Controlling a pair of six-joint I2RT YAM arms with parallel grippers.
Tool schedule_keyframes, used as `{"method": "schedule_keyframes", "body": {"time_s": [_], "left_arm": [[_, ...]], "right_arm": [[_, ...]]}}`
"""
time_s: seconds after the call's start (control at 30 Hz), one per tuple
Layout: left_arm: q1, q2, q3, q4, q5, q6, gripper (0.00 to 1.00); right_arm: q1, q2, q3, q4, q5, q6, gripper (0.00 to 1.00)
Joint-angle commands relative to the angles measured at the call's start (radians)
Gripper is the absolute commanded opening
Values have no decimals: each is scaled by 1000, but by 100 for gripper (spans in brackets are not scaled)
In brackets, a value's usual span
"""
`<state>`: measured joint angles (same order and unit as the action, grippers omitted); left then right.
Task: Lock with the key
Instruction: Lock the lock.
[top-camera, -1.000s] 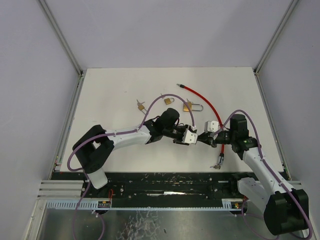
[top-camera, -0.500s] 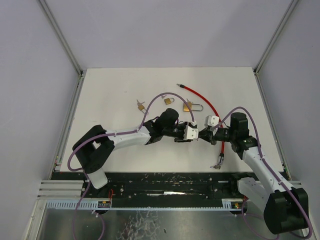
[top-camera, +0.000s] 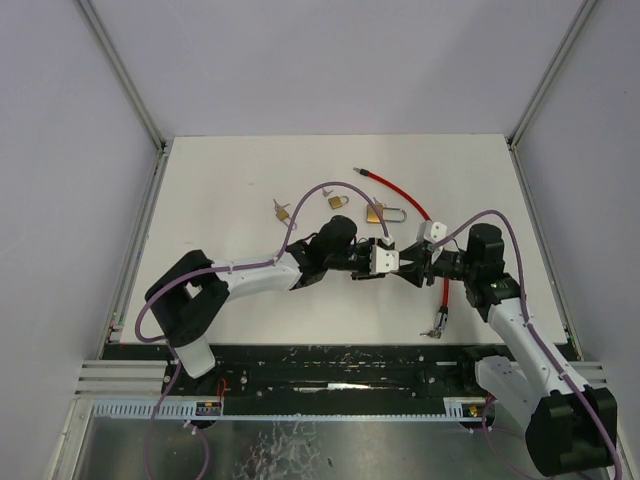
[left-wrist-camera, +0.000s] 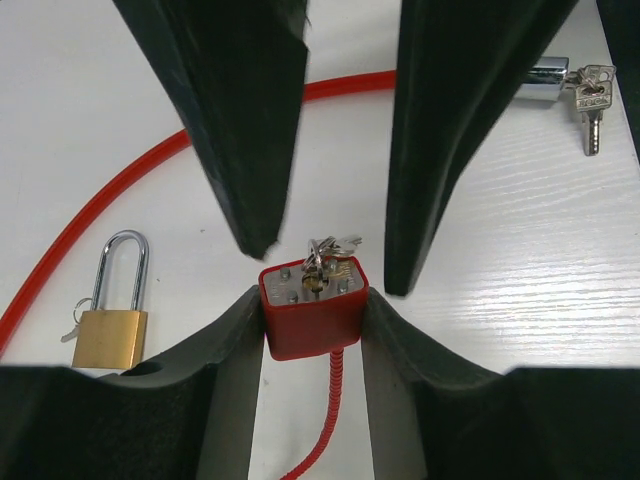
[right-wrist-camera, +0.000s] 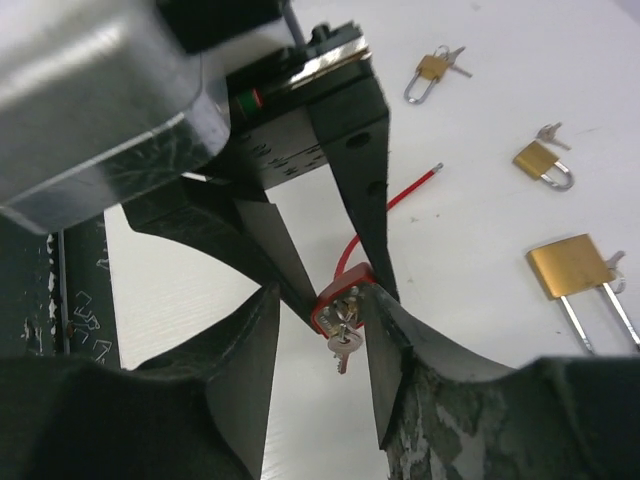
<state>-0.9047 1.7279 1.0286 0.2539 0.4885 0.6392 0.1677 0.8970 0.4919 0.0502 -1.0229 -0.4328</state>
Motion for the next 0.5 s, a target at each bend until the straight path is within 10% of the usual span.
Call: {"method": "schedule_keyframes", "body": {"time_s": [0.0,0.47], "left_arm": [[-7,-39,-11,98,-15,-14,0],[-7,-52,-39,152,-29,-30,0]], "right_arm": [[-50,-62,-4,106,-81,128,48],[-71,75,23,71,46,179,47]]}}
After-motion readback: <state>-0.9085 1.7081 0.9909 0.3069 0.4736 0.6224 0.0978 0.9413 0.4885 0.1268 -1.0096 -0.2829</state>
